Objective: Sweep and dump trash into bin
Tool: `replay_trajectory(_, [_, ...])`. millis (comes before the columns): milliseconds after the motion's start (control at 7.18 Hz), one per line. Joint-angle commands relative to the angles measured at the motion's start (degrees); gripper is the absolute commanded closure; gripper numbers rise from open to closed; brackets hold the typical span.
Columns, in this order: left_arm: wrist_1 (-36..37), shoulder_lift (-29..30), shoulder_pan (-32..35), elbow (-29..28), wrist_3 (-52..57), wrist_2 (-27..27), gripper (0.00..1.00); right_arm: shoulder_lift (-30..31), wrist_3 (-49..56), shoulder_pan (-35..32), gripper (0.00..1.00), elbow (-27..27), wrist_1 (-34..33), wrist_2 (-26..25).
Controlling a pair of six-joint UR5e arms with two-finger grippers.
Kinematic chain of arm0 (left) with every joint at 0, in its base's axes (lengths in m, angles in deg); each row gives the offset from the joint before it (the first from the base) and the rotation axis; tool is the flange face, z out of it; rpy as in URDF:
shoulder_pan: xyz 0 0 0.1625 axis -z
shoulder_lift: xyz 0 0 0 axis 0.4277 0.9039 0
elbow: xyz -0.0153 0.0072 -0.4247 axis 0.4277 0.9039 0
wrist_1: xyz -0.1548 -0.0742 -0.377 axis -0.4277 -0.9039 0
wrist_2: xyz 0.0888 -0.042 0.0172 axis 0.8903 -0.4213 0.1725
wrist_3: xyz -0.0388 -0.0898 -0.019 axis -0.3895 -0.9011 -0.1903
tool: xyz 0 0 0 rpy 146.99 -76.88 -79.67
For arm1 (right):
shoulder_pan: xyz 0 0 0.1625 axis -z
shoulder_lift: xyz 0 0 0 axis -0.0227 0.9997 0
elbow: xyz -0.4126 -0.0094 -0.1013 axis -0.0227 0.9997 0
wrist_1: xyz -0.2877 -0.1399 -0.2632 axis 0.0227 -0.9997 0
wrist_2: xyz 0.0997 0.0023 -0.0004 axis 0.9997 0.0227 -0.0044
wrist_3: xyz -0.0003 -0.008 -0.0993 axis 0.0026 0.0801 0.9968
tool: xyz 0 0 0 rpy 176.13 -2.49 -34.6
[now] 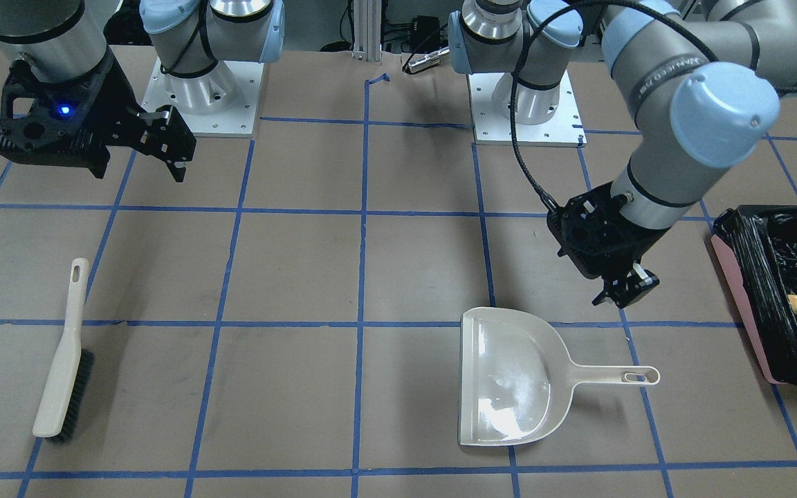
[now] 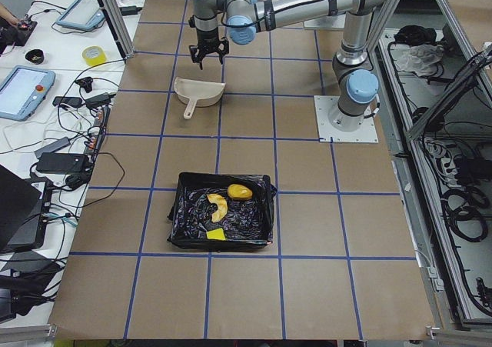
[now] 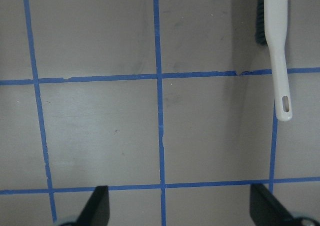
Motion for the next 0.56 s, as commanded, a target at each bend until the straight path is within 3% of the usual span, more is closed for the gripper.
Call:
replay_trajectory(0, [-4.94,-6.04,0.41,1.32,-12.95,-0.54,0.13,0.0,0.0,0.0,0.0,0.0,-0.04,0.0])
replay_trajectory(418, [-8.73,-10.09,0.94,2.02,-33.43,-2.83,0.12,0.0,0.0,0.0,0.0,0.0,-0.04,0.0])
